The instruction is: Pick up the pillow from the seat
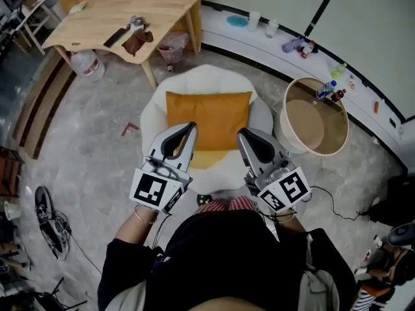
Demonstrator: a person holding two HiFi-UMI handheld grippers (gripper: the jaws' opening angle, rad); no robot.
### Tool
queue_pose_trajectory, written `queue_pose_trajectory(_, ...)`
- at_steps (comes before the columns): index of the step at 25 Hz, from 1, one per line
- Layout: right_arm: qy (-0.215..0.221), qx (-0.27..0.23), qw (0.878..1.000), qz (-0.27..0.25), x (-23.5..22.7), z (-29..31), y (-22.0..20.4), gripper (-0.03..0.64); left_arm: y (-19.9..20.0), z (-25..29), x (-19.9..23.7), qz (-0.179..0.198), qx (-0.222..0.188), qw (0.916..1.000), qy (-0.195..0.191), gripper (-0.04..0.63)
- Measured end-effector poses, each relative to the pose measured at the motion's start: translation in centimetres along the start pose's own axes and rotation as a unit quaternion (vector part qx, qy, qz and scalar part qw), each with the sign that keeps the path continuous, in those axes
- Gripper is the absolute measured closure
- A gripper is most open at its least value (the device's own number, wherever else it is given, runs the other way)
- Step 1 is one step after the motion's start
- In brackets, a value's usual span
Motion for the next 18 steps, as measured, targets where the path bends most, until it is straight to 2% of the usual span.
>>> queue_pose_trajectory(4,-0.013,0.010,1.000,0.004,-0.8,0.1,-0.2,0.594,-0.8,0.8,0.8,-0.014,0.008,0.9999,-0.007,0.586)
queue_pose_trajectory(7,-0.013,0.016,1.000,0.007,-1.7,0.3,-0.4,0.594,-1.1,1.4,1.3,-0.030,0.016,0.9994,0.006,0.586)
queue_pose_trajectory(10,-0.011,0.021,1.000,0.014,-3.3,0.0,-0.9,0.594,-0.9,2.7,1.1,-0.028,0.012,0.9995,0.013,0.586)
queue_pose_trajectory(13,-0.009,0.024,0.999,0.024,-5.3,-0.6,-1.5,0.594,-0.6,4.1,0.2,-0.014,0.008,0.9996,0.022,0.586)
queue_pose_trajectory(18,-0.009,0.033,0.999,0.030,-8.1,-0.4,-2.3,0.594,-0.9,5.9,-0.3,0.030,0.016,0.9990,0.029,0.586)
Point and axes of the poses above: the fingertips, and each gripper's own axes: z forward along the fingers, x to its left, y out of its top, the point moved 9 cm from there along -z, backward along the fingers, and after that the axes turned 13 degrees about x, right-handed, at the moved point
